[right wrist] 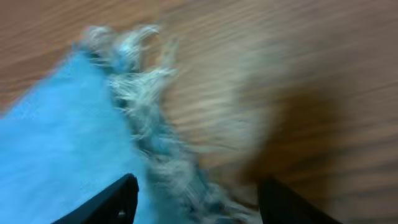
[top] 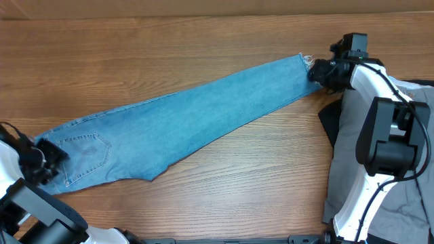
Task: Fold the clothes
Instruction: 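Lift the hems with the right gripper and fold them left over the jeans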
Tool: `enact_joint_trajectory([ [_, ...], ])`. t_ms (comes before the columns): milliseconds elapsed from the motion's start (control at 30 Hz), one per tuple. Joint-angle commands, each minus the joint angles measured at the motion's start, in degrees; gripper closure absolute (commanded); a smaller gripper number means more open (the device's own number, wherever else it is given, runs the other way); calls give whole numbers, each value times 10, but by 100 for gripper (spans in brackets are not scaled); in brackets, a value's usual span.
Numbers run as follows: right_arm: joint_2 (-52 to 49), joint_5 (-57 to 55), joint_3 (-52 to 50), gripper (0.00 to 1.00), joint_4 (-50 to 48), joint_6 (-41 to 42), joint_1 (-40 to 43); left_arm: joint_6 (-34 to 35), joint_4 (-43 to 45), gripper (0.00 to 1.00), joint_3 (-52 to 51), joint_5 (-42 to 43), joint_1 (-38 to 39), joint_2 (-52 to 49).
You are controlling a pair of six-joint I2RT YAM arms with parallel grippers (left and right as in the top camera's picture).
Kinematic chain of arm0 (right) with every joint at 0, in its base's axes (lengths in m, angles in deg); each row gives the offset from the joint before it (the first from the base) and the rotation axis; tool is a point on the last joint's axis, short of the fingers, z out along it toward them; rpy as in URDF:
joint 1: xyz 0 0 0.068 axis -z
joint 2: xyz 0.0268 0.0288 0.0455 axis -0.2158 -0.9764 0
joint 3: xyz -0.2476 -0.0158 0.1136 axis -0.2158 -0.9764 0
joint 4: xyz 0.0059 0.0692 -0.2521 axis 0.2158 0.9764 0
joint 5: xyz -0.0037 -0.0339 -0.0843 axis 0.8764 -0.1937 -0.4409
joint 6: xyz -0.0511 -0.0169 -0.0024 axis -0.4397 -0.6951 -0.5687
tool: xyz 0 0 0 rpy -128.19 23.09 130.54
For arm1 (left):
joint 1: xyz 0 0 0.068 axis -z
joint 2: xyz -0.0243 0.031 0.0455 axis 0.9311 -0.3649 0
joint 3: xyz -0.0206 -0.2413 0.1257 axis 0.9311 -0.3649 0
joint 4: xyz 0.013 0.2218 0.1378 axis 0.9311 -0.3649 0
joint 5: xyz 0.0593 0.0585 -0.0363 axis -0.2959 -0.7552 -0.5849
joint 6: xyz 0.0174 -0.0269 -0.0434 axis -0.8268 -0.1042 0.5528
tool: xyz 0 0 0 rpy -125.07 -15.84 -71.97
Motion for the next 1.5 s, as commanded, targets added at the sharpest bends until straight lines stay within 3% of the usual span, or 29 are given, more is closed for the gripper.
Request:
enact_joint_trajectory([
  [0,-25,63,-5,36,5,-19,0,-22,-44,52,76,33,4,5],
  [67,-28,71,-5,41,5,-20,-1,-32,-71,53,106,51,4,7],
  [100,-29,81,-5,48,5,-20,-2,-38,-84,53,120,59,4,9],
  [200,-29,124,-5,79,8,-24,-2,-43,-110,53,153,65,4,17],
  [400,-26,143,0,96,18,-21,5,-45,-131,53,190,87,4,51],
  [700,55,161,65,96,68,11,68,-45,-134,46,198,125,4,123],
  [1067,179,164,236,96,203,35,146,-56,-149,42,206,201,4,203],
  [1267,217,167,290,96,277,44,55,-53,-197,41,275,209,4,218],
  [1467,221,154,290,96,319,44,-113,-53,-227,41,324,210,4,219],
])
